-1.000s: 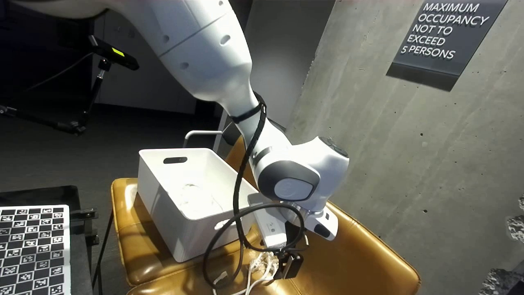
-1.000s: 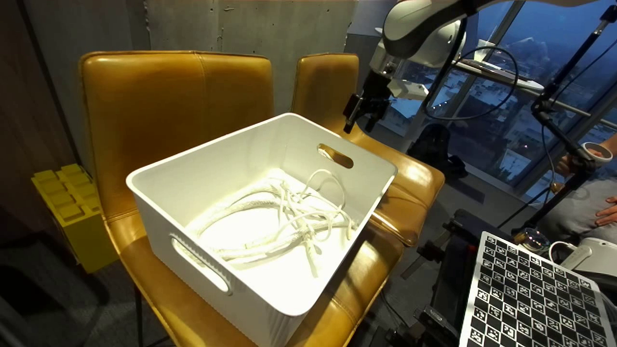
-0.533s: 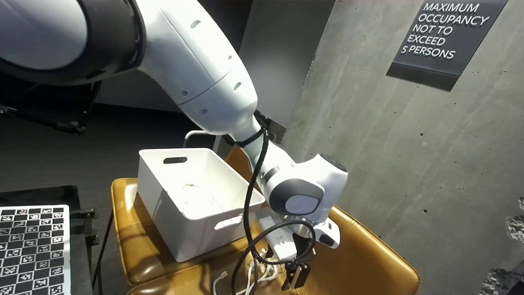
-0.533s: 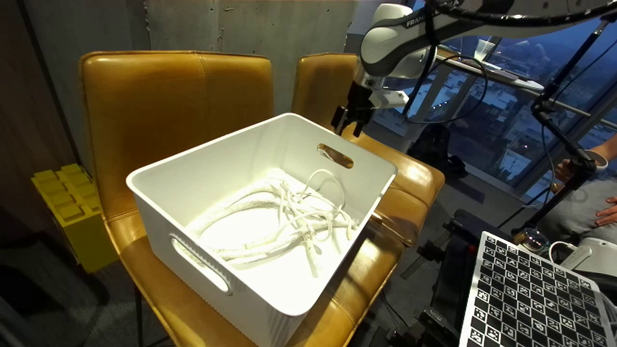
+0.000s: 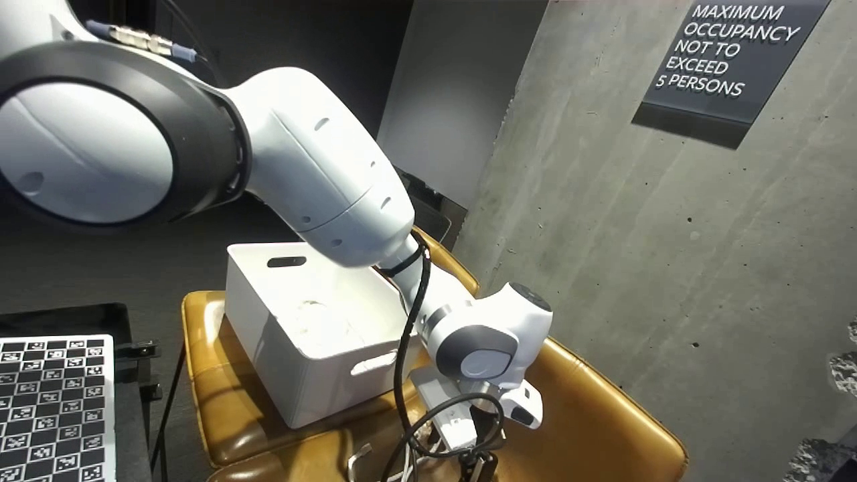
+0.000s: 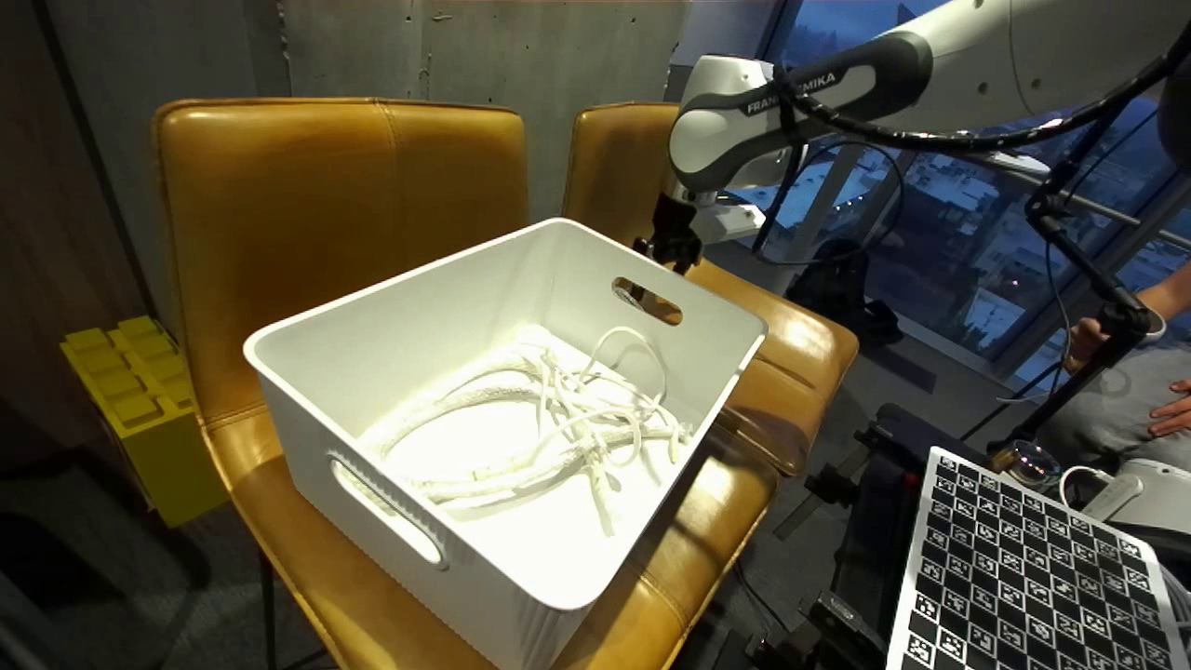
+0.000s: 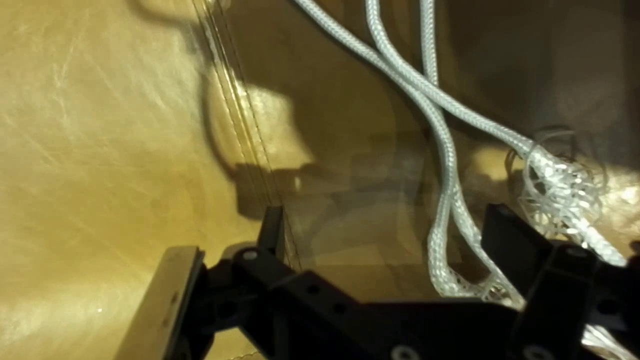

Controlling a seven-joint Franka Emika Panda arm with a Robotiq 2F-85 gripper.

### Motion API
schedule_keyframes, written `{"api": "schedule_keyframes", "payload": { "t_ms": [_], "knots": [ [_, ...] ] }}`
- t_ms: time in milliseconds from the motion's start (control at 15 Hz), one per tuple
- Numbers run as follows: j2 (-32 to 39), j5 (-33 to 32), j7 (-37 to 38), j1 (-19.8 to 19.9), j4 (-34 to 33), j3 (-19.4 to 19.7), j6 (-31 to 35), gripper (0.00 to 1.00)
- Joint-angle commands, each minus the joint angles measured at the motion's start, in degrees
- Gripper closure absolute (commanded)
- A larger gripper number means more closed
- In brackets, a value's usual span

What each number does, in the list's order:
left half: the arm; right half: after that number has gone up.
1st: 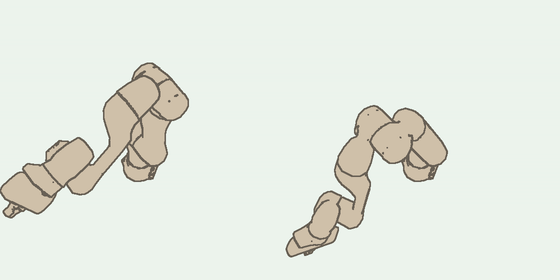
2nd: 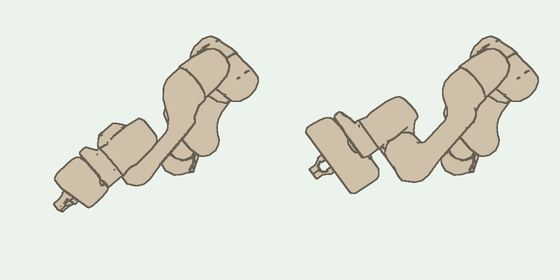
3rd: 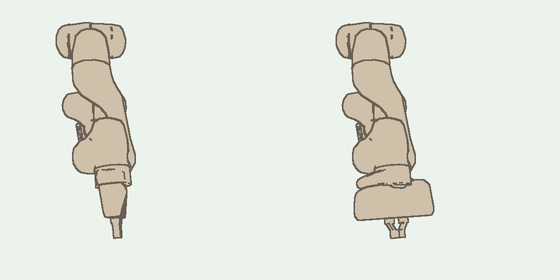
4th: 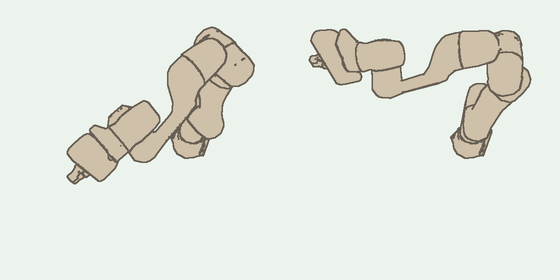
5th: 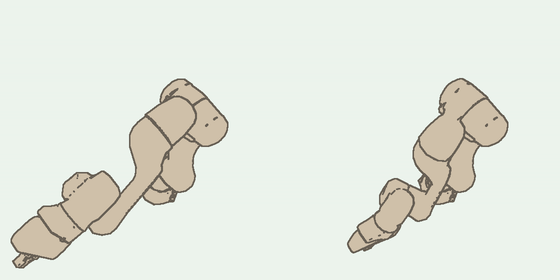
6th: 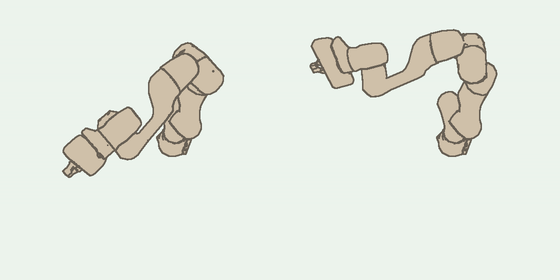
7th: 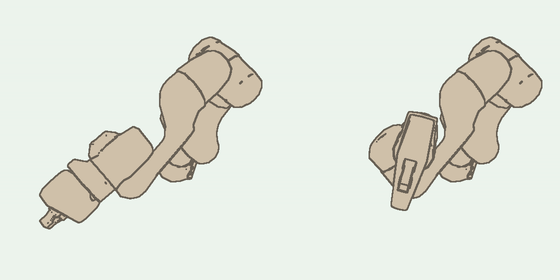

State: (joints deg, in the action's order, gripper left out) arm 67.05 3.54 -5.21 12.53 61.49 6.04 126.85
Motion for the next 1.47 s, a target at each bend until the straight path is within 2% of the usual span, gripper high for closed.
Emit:
{"api": "schedule_keyframes", "payload": {
  "t_ms": [0,800,1400],
  "knots": [
    [4.61,-1.7,2.32,-0.18,-7.03,0.38,-3.09,0.0],
    [10.78,-3.41,3.95,-0.12,-17.16,1.34,-6.44,0.0],
    [10.51,-3.46,3.17,-0.1,-17.12,5.04,-5.51,0.0]
  ]
}}
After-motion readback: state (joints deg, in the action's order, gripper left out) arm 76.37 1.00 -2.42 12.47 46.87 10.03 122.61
